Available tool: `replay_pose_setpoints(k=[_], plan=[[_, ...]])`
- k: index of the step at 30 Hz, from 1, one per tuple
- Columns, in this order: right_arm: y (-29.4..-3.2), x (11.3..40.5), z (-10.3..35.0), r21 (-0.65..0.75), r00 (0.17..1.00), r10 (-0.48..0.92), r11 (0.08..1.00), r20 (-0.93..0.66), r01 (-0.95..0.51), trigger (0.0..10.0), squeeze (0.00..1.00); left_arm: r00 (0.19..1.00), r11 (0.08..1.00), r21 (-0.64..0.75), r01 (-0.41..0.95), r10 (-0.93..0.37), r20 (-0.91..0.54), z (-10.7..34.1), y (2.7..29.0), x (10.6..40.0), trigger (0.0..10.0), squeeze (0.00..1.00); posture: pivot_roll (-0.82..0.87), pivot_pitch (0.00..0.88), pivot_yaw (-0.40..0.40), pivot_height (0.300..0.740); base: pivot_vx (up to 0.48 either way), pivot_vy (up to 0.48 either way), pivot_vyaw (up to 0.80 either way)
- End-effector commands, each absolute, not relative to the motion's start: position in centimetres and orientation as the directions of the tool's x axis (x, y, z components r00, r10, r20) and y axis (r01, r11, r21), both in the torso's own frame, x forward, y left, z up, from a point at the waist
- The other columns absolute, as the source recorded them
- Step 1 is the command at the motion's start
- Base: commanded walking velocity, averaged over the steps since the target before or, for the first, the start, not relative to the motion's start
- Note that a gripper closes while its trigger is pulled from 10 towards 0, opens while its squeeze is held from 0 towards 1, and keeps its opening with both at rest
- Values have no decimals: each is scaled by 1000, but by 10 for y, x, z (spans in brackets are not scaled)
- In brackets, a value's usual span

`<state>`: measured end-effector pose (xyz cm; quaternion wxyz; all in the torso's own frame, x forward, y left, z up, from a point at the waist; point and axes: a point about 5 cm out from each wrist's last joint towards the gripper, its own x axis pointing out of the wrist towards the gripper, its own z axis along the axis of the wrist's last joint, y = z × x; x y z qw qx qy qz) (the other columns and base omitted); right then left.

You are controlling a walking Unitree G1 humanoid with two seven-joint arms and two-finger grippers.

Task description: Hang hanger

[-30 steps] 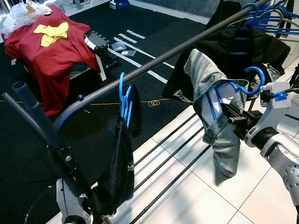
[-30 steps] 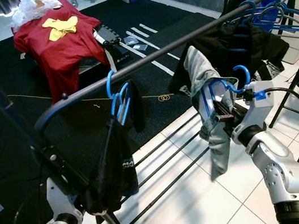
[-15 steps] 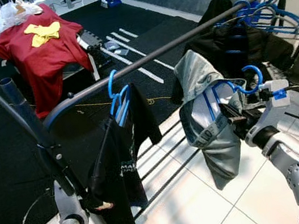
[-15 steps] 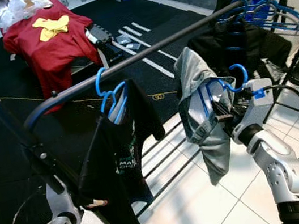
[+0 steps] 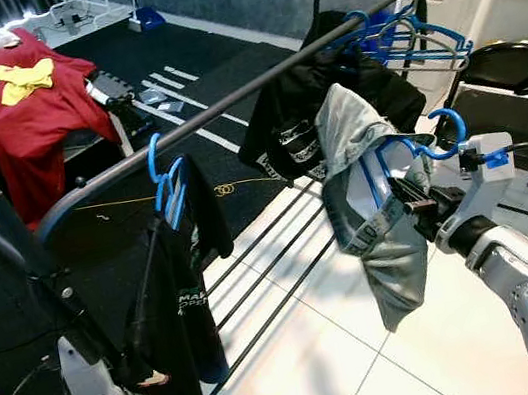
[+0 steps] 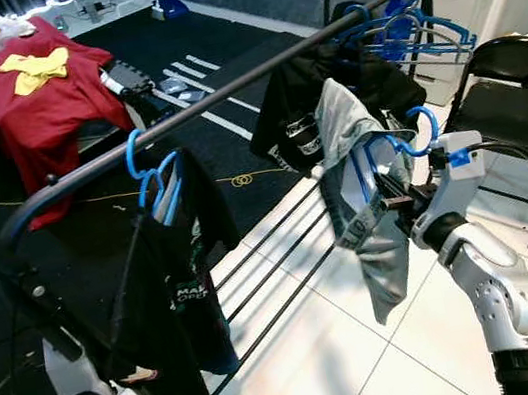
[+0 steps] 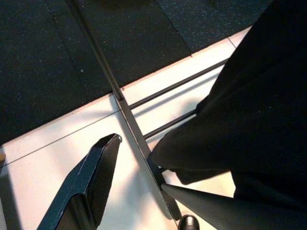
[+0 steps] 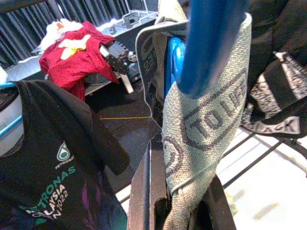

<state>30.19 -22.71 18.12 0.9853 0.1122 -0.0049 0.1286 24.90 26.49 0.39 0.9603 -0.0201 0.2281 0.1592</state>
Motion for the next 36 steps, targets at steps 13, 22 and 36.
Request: replay_pose_setpoints(k=[13, 22, 36], plan=[[-225, 300, 186, 221, 963, 266, 937, 47, -270, 10000, 0, 843, 932, 247, -265, 349, -410, 10, 282, 235, 10000, 0, -51, 144, 15, 740, -250, 0, 0], [-225, 299, 185, 221, 962, 270, 937, 42, -272, 10000, 0, 776, 872, 227, -434, 490, -396, 16, 306, 237, 10000, 0, -52, 147, 18, 740, -284, 0, 0], [-224, 298, 184, 224, 961, 275, 935, 37, -276, 10000, 0, 781, 870, 195, -453, 493, -383, 19, 299, 242, 10000, 0, -53, 149, 17, 740, 0, 0, 0]])
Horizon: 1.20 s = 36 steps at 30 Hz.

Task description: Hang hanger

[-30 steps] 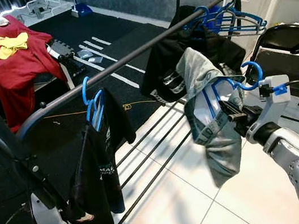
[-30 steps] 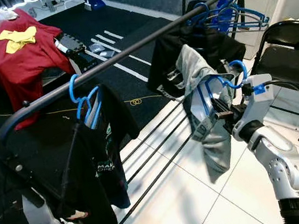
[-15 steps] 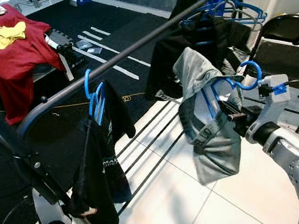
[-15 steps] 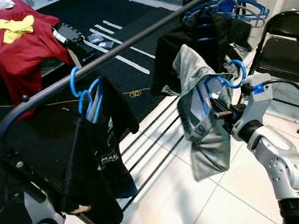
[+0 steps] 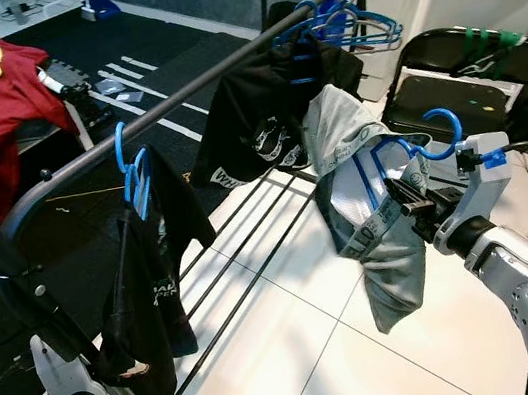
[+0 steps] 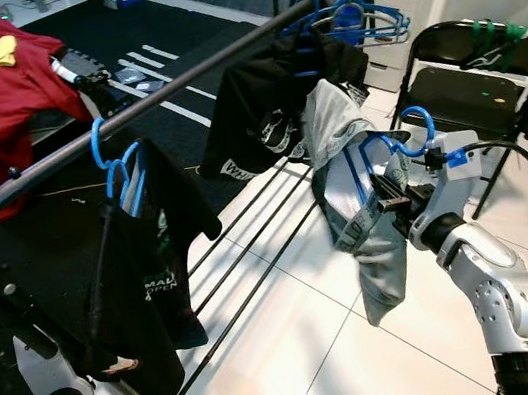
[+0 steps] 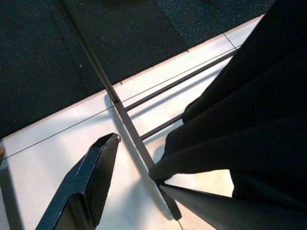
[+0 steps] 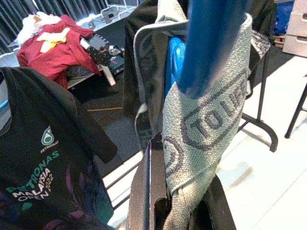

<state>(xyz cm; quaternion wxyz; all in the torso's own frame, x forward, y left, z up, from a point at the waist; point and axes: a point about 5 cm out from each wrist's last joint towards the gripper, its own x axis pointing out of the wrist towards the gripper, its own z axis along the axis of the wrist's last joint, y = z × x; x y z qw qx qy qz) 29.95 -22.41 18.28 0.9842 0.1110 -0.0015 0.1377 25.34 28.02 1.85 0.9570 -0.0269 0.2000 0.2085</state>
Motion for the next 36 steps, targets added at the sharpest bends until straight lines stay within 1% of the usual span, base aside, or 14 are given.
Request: replay_pose_setpoints(k=[1, 9, 11, 13, 14, 15, 17, 18, 20, 21, 22, 24, 26, 36], plan=[[-224, 297, 183, 225, 961, 274, 935, 37, -276, 10000, 0, 796, 881, 202, -429, 474, -376, 19, 293, 245, 10000, 0, -54, 151, 18, 740, 0, 0, 0], [-223, 296, 183, 226, 961, 274, 935, 36, -275, 10000, 0, 809, 886, 246, -393, 460, -366, 18, 283, 253, 10000, 0, -54, 153, 19, 740, 0, 0, 0], [-222, 296, 182, 228, 961, 276, 934, 34, -276, 10000, 0, 842, 906, 309, -289, 394, -368, 18, 267, 266, 10000, 0, -52, 156, 16, 740, 0, 0, 0], [-222, 296, 182, 228, 961, 276, 934, 34, -276, 10000, 0, 842, 906, 309, -289, 394, -368, 18, 267, 266, 10000, 0, -52, 156, 16, 740, 0, 0, 0], [-221, 296, 182, 230, 960, 277, 933, 34, -278, 10000, 0, 862, 926, 313, -210, 326, -388, 17, 255, 272, 10000, 0, -52, 157, 15, 740, 0, 0, 0], [-221, 296, 182, 230, 960, 277, 933, 34, -278, 10000, 0, 862, 926, 313, -210, 326, -388, 17, 255, 272, 10000, 0, -52, 157, 15, 740, 0, 0, 0], [-221, 296, 182, 232, 960, 278, 932, 34, -278, 10000, 0, 869, 942, 301, -147, 269, -416, 15, 247, 276, 10000, 0, -53, 158, 16, 740, 0, 0, 0], [-221, 296, 182, 235, 960, 277, 931, 35, -278, 10000, 0, 856, 965, 235, -119, 219, -468, 11, 241, 279, 10000, 0, -53, 159, 15, 740, 0, 0, 0], [-221, 296, 182, 235, 960, 277, 931, 35, -278, 10000, 0, 856, 965, 235, -119, 219, -468, 11, 241, 279, 10000, 0, -53, 159, 15, 740, 0, 0, 0], [-221, 296, 183, 240, 960, 276, 930, 37, -277, 10000, 0, 830, 975, 82, -208, 220, -513, 9, 241, 281, 10000, 0, -55, 161, 17, 740, 0, 0, 0], [-221, 296, 183, 240, 960, 276, 930, 37, -277, 10000, 0, 830, 975, 82, -208, 220, -513, 9, 241, 281, 10000, 0, -55, 161, 17, 740, 0, 0, 0], [-220, 295, 182, 247, 961, 274, 929, 39, -275, 10000, 0, 819, 904, -229, -361, 190, -541, 12, 238, 289, 10000, 0, -55, 161, 19, 740, 0, 0, 0], [-220, 295, 182, 248, 961, 274, 929, 39, -275, 10000, 0, 823, 870, -300, -392, 185, -538, 13, 237, 291, 10000, 0, -57, 163, 21, 740, 0, 0, 0], [-220, 294, 182, 249, 962, 272, 929, 38, -273, 10000, 0, 823, 884, -236, -403, 237, -517, 11, 234, 288, 10000, 0, -57, 164, 19, 740, 0, 0, 0]])
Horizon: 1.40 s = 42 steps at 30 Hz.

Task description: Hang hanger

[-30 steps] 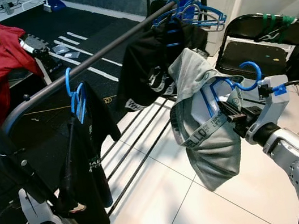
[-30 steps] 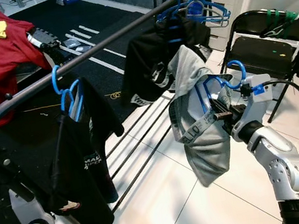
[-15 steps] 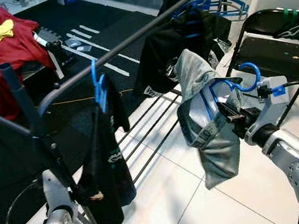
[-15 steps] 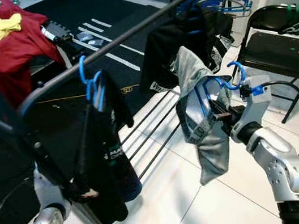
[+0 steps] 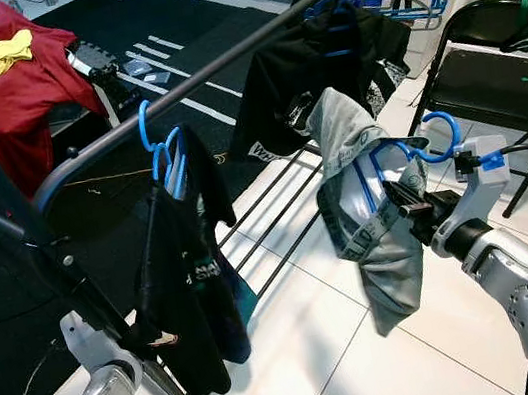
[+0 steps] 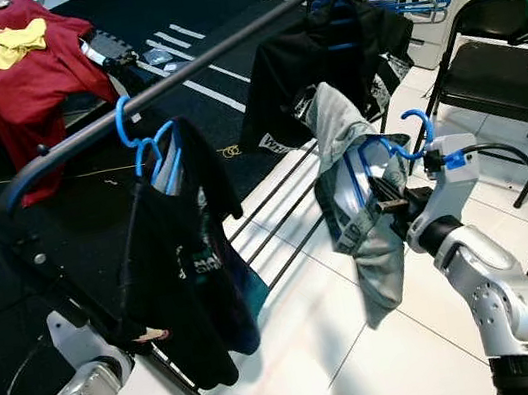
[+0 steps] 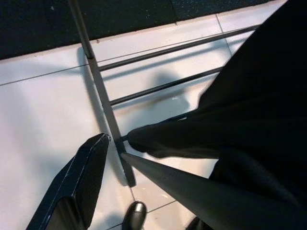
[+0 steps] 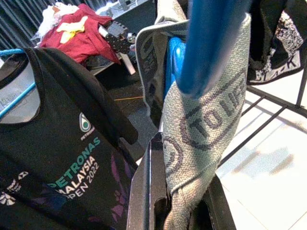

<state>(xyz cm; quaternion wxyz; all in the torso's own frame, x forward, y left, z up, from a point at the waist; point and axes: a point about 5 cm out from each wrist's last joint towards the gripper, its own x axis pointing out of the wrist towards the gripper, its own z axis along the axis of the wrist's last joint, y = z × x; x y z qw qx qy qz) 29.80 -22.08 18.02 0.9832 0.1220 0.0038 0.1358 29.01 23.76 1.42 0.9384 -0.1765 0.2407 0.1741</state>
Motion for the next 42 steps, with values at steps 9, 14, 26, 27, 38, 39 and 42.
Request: replay_pose_setpoints(k=[9, 14, 26, 27, 38, 39, 42], plan=[[-219, 294, 182, 255, 961, 275, 927, 39, -275, 10000, 0, 716, 752, -254, -608, 382, -585, 3, 260, 274, 10000, 0, -57, 165, 24, 740, 0, 0, 0], [-220, 293, 182, 259, 962, 272, 927, 39, -272, 10000, 0, 645, 681, -224, -697, 460, -610, 0, 280, 264, 10000, 0, -57, 166, 24, 740, 0, 0, 0], [-221, 292, 182, 261, 963, 268, 927, 38, -269, 10000, 0, 623, 708, 16, -706, 632, -462, 24, 319, 260, 10000, 0, -59, 171, 25, 740, 0, 0, 0], [-221, 292, 182, 261, 963, 268, 927, 38, -269, 10000, 0, 623, 708, 16, -706, 632, -462, 24, 319, 260, 10000, 0, -59, 171, 25, 740, 0, 0, 0], [-221, 292, 181, 262, 963, 266, 928, 36, -266, 10000, 0, 615, 711, 220, -667, 693, -376, 36, 346, 252, 10000, 0, -53, 171, 26, 740, 0, 0, 0], [-221, 292, 181, 262, 963, 266, 928, 36, -266, 10000, 0, 615, 711, 220, -667, 693, -376, 36, 346, 252, 10000, 0, -53, 171, 26, 740, 0, 0, 0], [-221, 292, 181, 262, 963, 266, 928, 35, -266, 10000, 0, 608, 707, 235, -667, 699, -376, 36, 348, 250, 10000, 0, -54, 171, 24, 740, 0, 0, 0]])
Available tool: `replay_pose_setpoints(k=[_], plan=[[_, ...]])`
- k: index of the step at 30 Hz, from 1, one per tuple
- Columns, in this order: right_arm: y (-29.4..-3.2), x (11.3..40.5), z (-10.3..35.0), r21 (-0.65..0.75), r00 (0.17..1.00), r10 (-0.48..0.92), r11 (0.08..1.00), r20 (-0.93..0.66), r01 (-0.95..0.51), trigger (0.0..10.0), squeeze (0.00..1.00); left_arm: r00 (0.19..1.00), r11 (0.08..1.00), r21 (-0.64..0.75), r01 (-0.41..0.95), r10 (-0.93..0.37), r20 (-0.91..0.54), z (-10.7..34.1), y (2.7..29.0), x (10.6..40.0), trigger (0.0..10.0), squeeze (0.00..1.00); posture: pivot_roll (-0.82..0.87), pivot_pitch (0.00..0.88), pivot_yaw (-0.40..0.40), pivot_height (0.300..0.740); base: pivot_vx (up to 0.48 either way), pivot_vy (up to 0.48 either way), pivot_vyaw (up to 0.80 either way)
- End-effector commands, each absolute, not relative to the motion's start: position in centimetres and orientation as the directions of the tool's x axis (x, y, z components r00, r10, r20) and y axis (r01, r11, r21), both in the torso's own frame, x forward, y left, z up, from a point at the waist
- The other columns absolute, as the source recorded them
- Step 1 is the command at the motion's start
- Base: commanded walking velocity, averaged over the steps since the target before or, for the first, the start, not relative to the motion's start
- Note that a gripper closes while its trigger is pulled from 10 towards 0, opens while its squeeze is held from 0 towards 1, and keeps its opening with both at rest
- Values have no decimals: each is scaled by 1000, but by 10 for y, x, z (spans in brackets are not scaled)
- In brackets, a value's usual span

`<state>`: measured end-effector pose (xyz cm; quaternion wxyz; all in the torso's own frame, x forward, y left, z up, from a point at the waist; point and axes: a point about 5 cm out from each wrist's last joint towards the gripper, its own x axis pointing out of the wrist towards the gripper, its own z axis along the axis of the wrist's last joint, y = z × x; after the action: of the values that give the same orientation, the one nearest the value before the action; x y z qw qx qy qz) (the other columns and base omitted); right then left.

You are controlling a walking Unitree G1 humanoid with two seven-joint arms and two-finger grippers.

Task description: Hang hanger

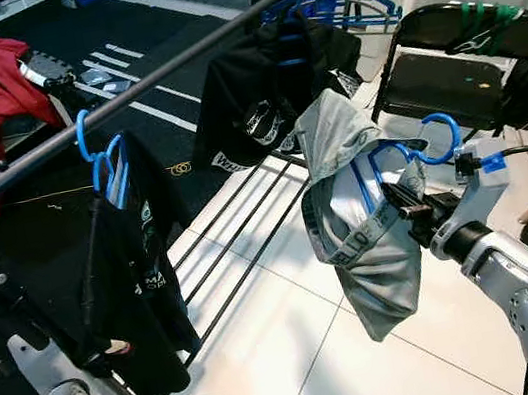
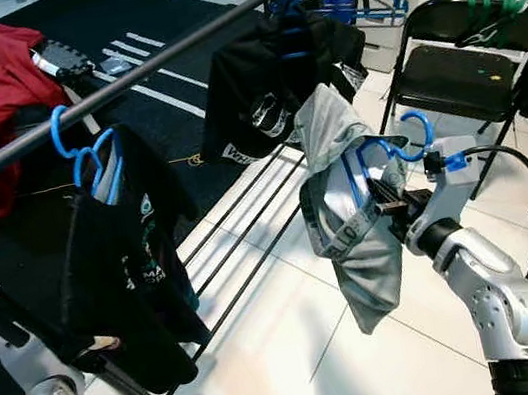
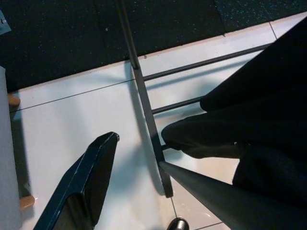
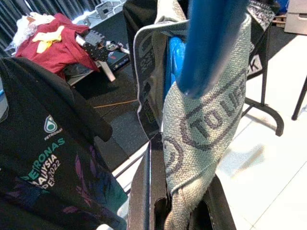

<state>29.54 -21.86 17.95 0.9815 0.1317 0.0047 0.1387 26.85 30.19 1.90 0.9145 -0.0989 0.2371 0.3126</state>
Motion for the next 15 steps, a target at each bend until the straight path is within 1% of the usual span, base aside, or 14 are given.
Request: replay_pose_setpoints(k=[1, 3, 5, 8, 10, 15], plan=[[-221, 292, 181, 262, 963, 266, 928, 35, -266, 10000, 0, 608, 707, 235, -667, 699, -376, 36, 348, 250, 10000, 0, -54, 171, 24, 740, 0, 0, 0], [-221, 292, 181, 262, 963, 266, 928, 35, -266, 10000, 0, 608, 707, 235, -667, 699, -376, 36, 348, 250, 10000, 0, -54, 171, 24, 740, 0, 0, 0], [-222, 292, 181, 260, 964, 265, 929, 34, -265, 10000, 0, 584, 692, 306, -654, 719, -376, 34, 356, 241, 10000, 0, -56, 171, 25, 740, 0, 0, 0], [-222, 292, 181, 259, 964, 265, 929, 33, -264, 10000, 0, 573, 682, 335, -651, 730, -373, 34, 361, 237, 10000, 0, -56, 171, 25, 740, 0, 0, 0], [-222, 292, 181, 259, 964, 265, 929, 33, -265, 10000, 0, 551, 657, 366, -659, 753, -359, 37, 372, 231, 10000, 0, -52, 173, 23, 740, 0, 0, 0], [-222, 292, 181, 259, 964, 265, 929, 33, -265, 10000, 0, 553, 655, 360, -664, 755, -352, 40, 375, 231, 10000, 0, -52, 173, 23, 740, 0, 0, 0]])
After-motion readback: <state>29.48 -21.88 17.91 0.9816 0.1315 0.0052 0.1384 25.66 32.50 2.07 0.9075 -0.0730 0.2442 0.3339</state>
